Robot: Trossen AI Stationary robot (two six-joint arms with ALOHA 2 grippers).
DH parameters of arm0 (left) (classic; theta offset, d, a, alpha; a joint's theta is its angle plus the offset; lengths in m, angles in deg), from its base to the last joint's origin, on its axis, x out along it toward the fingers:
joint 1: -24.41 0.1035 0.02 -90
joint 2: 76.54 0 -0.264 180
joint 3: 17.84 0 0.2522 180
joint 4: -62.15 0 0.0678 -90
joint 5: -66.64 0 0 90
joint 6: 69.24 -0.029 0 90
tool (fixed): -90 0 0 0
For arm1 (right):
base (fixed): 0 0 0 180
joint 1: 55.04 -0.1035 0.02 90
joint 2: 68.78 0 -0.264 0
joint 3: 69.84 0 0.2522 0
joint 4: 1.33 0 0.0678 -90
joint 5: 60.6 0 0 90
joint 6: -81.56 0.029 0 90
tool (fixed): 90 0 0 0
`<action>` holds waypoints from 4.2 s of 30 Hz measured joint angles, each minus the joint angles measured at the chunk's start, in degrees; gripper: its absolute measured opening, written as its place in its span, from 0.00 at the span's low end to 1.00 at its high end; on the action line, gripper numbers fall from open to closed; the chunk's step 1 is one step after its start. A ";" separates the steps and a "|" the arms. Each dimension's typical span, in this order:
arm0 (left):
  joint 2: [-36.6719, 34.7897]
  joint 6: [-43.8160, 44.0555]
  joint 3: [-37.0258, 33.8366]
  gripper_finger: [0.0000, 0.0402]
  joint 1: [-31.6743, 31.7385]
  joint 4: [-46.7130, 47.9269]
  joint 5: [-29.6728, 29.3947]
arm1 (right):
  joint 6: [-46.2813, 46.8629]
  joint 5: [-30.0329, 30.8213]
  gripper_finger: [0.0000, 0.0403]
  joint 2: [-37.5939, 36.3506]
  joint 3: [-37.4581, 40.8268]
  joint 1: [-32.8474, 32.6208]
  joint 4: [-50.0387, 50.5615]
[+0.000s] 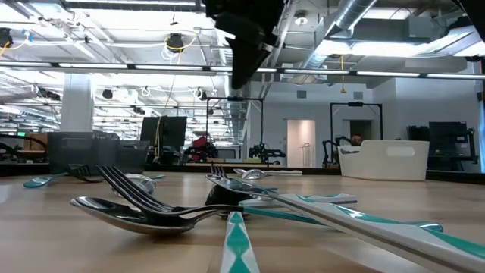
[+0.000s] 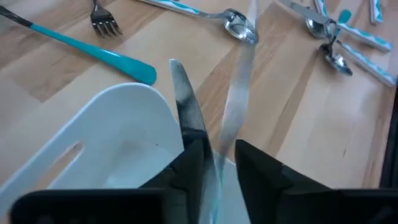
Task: Sort silverware by color (type)
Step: Put the blue patterned table knife into the bottom left white bin, then put the blue patterned spoon into the top right white bin
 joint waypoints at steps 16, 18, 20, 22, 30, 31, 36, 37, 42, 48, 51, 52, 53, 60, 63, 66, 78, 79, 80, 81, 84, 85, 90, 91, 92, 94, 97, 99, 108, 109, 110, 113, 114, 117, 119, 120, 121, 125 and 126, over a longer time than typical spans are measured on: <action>-0.15 -6.18 0.87 0.40 9.07 9.92 -14.79 | 9.99 7.86 0.27 0.00 0.00 -0.48 23.40; -0.17 -11.20 0.87 0.40 11.29 8.25 -16.00 | 14.68 9.31 0.27 0.00 0.08 -0.72 28.84; -0.17 -17.91 0.87 0.40 13.41 4.58 -17.31 | 14.37 7.97 0.27 -0.97 1.95 -1.03 26.73; -0.17 -25.79 0.87 0.40 15.36 -0.69 -19.53 | 12.83 4.91 0.27 -3.45 5.68 -1.87 23.88; -0.20 -62.93 0.91 0.40 24.05 -24.65 -7.49 | 17.08 -3.24 0.27 -18.70 29.36 -1.98 3.17; -0.20 -66.80 0.91 0.40 25.47 -27.26 -4.12 | 17.52 -3.61 0.27 -20.94 32.08 -1.91 0.32; -0.20 -76.32 0.95 0.40 32.52 -31.88 6.91 | 22.24 -5.51 0.27 -29.43 42.06 -2.25 -9.18; -0.18 -76.28 0.95 0.40 33.96 -31.55 8.38 | 23.25 -5.50 0.27 -30.70 43.40 -2.58 -10.00; -0.04 -74.31 0.93 0.40 39.88 -27.75 18.35 | 26.04 -5.33 0.27 -34.32 46.78 -4.72 -11.79; -0.04 -68.59 0.93 0.40 40.23 -17.83 24.25 | 27.00 -4.39 0.27 -34.15 47.15 -6.82 -12.63; -0.04 -63.31 1.17 0.40 38.81 -9.75 26.60 | 26.98 -4.39 0.27 -33.86 47.15 -7.26 -12.72; -0.04 -61.93 1.74 0.40 38.30 -7.31 26.76 | 26.94 -4.33 0.27 -33.91 47.15 -7.28 -12.73; -0.04 -61.03 2.49 0.40 37.90 -4.83 27.16 | 26.93 -4.26 0.27 -33.97 47.14 -7.19 -12.72; -0.07 -56.73 12.04 0.40 34.80 13.98 22.53 | 25.84 -2.58 0.27 -34.17 47.10 -6.12 -12.95; -0.09 -52.89 15.19 0.40 33.33 21.05 20.02 | 25.37 -2.60 0.27 -34.14 47.10 -5.54 -12.93; -0.09 -50.74 15.75 0.40 32.35 24.31 19.36 | 24.92 -2.61 0.27 -34.12 47.10 -5.47 -12.72; -1.69 -66.86 13.01 0.40 41.03 9.10 0.41 | 23.53 -2.72 0.27 -34.11 47.14 -5.29 -12.89; -2.75 -70.84 11.04 0.40 42.06 4.36 0.78 | 22.91 -2.72 0.27 -34.12 47.59 -5.29 -13.59; -4.04 -75.12 8.87 0.40 43.13 -1.59 1.76 | 22.36 -2.72 0.27 -34.14 48.53 -5.27 -14.95; -5.53 -79.44 6.43 0.40 44.22 -8.02 3.59 | 21.87 -2.80 0.27 -34.14 49.84 -5.19 -16.88; -10.46 -89.95 -1.40 0.40 47.56 -24.68 9.08 | 21.29 -5.37 0.27 -34.39 55.03 -4.19 -24.82; -12.22 -92.72 -3.76 0.40 48.59 -29.59 10.22 | 21.30 -7.14 0.27 -34.55 56.78 -3.75 -27.84; -20.92 -103.71 -12.60 0.40 54.03 -44.02 13.79 | 23.83 -13.80 0.27 -34.60 63.12 -3.60 -40.42; -22.42 -105.62 -14.03 0.40 55.33 -46.20 14.45 | 24.34 -13.84 0.27 -34.60 63.68 -4.02 -42.19; -23.75 -107.65 -15.45 0.40 56.55 -49.05 15.37 | 24.56 -13.43 0.27 -34.60 64.10 -4.38 -43.22; -25.89 -111.51 -18.69 0.40 59.12 -56.56 17.99 | 24.39 -11.20 0.27 -34.60 64.39 -5.15 -43.35; -27.50 -116.19 -24.90 0.40 62.42 -71.84 23.21 | 23.11 -2.86 0.27 -34.60 64.39 -6.14 -43.60; -27.71 -118.56 -29.35 0.40 64.37 -82.32 26.44 | 24.52 4.82 0.27 -34.60 64.39 -6.97 -43.60; -30.17 -122.17 -38.44 0.40 73.28 -96.64 28.11 | 36.11 13.05 0.27 -38.99 64.26 -1.20 -31.06; -31.16 -123.09 -38.48 0.40 74.95 -96.25 28.18 | 38.10 13.10 0.27 -40.72 64.27 0.37 -27.43; -32.07 -123.95 -38.27 0.40 76.83 -95.97 28.73 | 39.11 13.16 0.27 -42.48 64.35 1.88 -24.24; -35.60 -126.46 -38.00 0.40 83.82 -94.64 33.26 | 37.00 13.79 0.27 -48.92 64.37 6.32 -21.03; -36.63 -127.01 -37.99 0.40 86.52 -94.74 35.24 | 35.22 13.78 0.27 -51.03 64.37 7.84 -20.71; -39.77 -127.32 -38.00 0.40 95.37 -93.02 41.08 | 29.57 13.78 0.27 -56.41 64.32 12.52 -20.79; -41.05 -127.21 -37.97 0.40 101.23 -92.56 44.06 | 26.01 13.86 0.27 -59.10 64.32 15.55 -20.60; -41.51 -126.54 -37.97 0.40 103.89 -91.94 45.02 | 24.42 13.87 0.27 -60.08 64.32 17.14 -20.60; -41.57 -125.74 -37.97 0.40 106.54 -91.91 45.97 | 23.06 13.85 0.27 -60.65 64.31 18.70 -20.68; -41.53 -119.21 -37.97 0.40 114.35 -89.01 51.77 | 16.90 9.81 0.27 -59.44 64.30 25.06 -25.40; -41.42 -118.06 -37.97 0.40 115.47 -87.53 53.51 | 14.91 6.75 0.27 -58.23 64.30 26.35 -28.03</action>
